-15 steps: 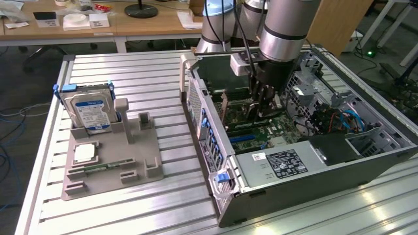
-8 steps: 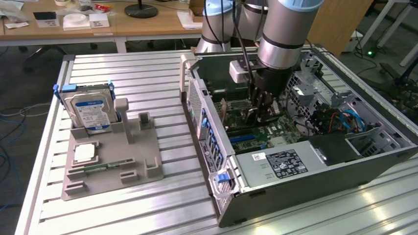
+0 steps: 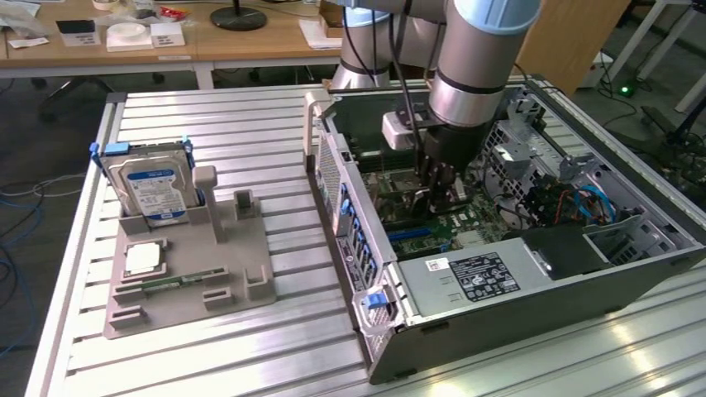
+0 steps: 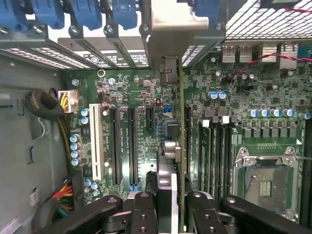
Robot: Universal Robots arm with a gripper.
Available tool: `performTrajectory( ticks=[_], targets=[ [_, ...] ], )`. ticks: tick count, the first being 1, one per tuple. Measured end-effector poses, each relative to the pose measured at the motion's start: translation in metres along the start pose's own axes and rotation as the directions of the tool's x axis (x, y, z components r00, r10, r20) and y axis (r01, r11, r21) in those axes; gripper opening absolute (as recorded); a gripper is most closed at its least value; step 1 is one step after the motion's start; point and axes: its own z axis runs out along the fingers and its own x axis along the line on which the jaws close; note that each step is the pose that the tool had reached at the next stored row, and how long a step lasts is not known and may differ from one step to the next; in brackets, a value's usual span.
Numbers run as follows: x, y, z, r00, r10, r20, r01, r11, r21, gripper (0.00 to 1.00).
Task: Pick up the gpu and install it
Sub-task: 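Insert the gpu into the slot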
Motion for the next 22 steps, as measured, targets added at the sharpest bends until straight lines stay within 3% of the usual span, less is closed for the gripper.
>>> performTrajectory(
  ticks=[6, 12, 13, 15, 22],
  targets=[
    [0.0005, 0.0020, 0.0094, 1.0000, 0.000, 0.0002, 0.000, 1.0000, -0.0003, 0.28],
    [0.0005, 0.0025, 0.0104, 1.0000, 0.000, 0.0003, 0.000, 1.0000, -0.0004, 0.28],
    [0.0005, 0.0026, 0.0104, 1.0000, 0.000, 0.0003, 0.000, 1.0000, 0.0010, 0.28],
    [0.0004, 0.0027, 0.0106, 1.0000, 0.000, 0.0010, 0.000, 0.9999, 0.0117, 0.28],
    [0.0006, 0.0046, 0.0104, 1.0000, 0.000, 0.0006, 0.000, 0.9999, 0.0125, 0.28]
  ],
)
